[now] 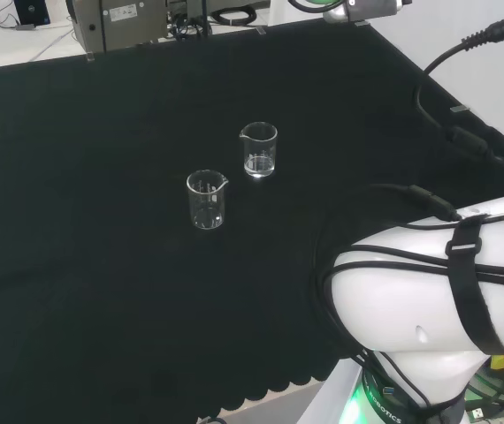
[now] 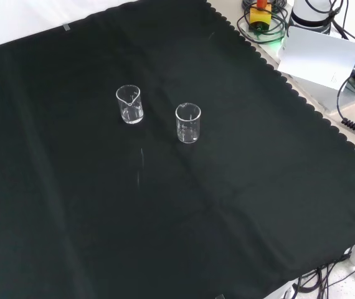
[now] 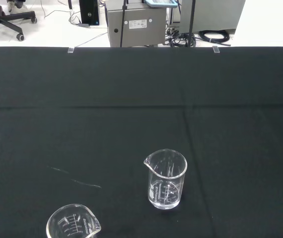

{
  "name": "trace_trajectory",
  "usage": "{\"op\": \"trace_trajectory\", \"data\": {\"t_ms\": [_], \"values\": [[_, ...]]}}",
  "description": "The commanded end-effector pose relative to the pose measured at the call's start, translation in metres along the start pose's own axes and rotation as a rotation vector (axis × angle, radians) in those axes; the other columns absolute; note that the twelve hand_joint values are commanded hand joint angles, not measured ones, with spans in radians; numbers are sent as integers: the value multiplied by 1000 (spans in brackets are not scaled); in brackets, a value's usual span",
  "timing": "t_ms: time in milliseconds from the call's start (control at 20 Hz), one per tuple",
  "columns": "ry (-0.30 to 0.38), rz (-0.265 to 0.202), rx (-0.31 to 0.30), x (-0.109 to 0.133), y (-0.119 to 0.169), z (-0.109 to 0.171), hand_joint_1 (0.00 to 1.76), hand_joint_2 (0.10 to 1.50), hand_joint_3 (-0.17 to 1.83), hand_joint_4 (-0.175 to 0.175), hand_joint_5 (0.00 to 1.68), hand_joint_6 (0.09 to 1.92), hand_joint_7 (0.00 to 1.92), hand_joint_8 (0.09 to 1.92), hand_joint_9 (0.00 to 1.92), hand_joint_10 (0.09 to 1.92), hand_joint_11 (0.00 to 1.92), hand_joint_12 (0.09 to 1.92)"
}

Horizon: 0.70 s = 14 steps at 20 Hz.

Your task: Pick up the beaker on the right.

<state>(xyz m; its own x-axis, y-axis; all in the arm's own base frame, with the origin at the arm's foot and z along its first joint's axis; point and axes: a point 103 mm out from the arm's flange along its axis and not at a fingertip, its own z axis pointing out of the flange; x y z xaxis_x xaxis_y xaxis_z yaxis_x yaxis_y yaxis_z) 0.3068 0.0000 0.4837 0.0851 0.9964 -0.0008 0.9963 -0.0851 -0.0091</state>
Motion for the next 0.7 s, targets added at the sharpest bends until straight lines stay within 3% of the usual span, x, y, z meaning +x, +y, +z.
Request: {"op": "trace_trajectory", "data": {"t_ms": [50,200,700], "values": [[-7,1,-7,0,0,0,226,1314,15,21,304,87,24,441,378,87,4,1264],[-3,5,-6,-1,1,0,52,1401,56,26,305,87,3,403,350,87,0,1227],[7,30,28,-16,16,17,46,1408,60,26,308,87,2,393,344,87,0,1223]]}}
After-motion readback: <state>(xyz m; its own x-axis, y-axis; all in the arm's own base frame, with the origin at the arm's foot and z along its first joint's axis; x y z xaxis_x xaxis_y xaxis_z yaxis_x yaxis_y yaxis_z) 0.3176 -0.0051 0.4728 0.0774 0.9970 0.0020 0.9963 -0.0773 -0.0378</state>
